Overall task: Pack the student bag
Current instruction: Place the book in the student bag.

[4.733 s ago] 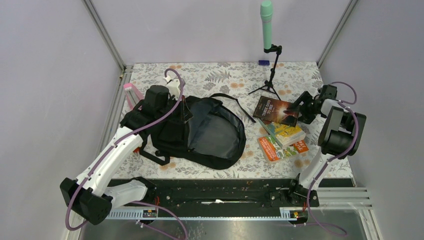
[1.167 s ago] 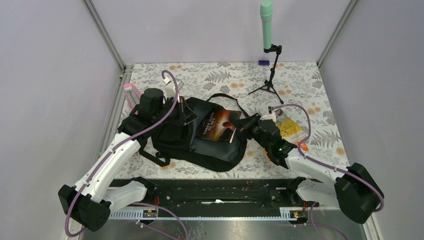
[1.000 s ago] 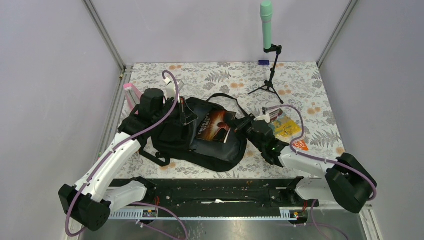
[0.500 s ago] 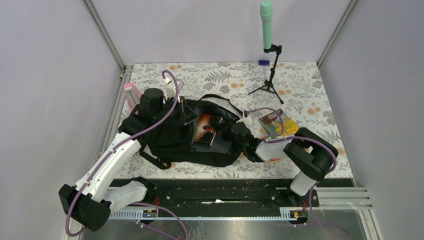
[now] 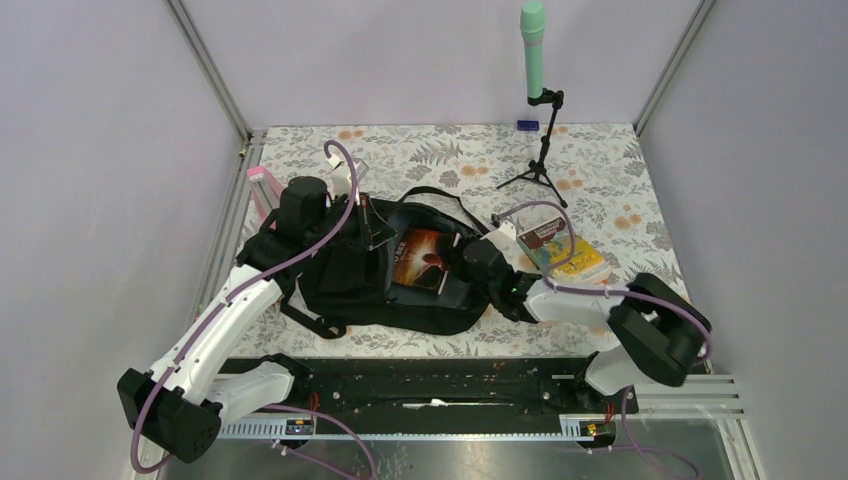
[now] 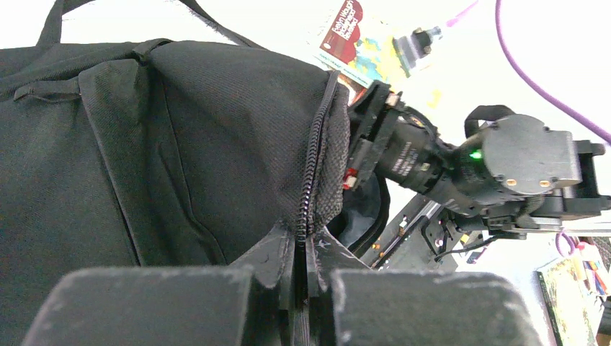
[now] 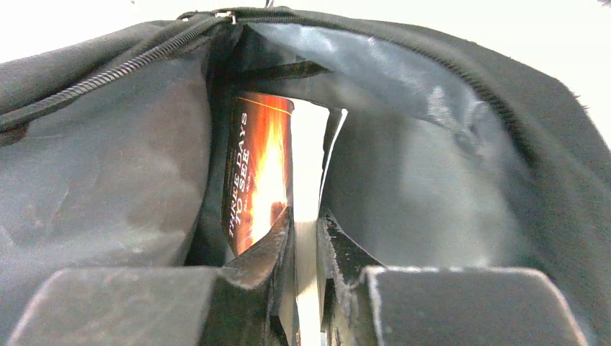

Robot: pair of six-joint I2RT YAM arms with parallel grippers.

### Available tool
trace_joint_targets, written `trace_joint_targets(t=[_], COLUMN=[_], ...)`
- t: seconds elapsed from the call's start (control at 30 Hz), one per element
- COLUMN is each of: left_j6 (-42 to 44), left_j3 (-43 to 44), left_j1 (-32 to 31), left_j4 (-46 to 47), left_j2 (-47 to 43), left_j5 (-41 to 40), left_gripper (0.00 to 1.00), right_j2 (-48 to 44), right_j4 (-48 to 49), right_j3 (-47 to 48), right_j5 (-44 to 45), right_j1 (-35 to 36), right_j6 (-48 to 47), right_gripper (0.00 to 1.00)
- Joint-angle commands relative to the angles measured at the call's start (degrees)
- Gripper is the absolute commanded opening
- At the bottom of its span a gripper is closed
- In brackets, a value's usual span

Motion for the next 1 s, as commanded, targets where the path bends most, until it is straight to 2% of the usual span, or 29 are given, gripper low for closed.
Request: trace_joint_targets(t=[0.0, 0.17, 0.37, 0.6, 0.97], left_j6=[0.27, 0.09, 0.09, 0.27, 0.18], left_j3=[1.0, 1.11, 0.98, 1.02, 1.11], left_j1=[0.11, 0.12, 0.11, 0.11, 0.11], left_j4=[6.93, 6.93, 6.94, 6.98, 6.96], left_j2=[-1.92, -1.62, -1.37, -1.37, -0.27], left_j5=[1.0, 1.5, 1.54, 1.76, 2.17], left_gripper=[0.0, 0.0, 0.0, 0.0, 0.0], right_j2=[-8.91, -11.16, -2.13, 5.86, 13.21], right_j4=[-10.2, -13.31, -16.66, -12.96, -2.04], right_j3=[-1.95, -2.44, 5.68, 11.38, 17.88], right_j5=[10.17, 12.2, 5.01, -2.15, -6.51], right_j1=[0.28, 0.24, 0.29, 0.43, 2.85], right_j6=[-7.99, -13.96, -18.32, -19.04, -19.43], right_gripper=[0.0, 0.0, 0.0, 0.0, 0.0])
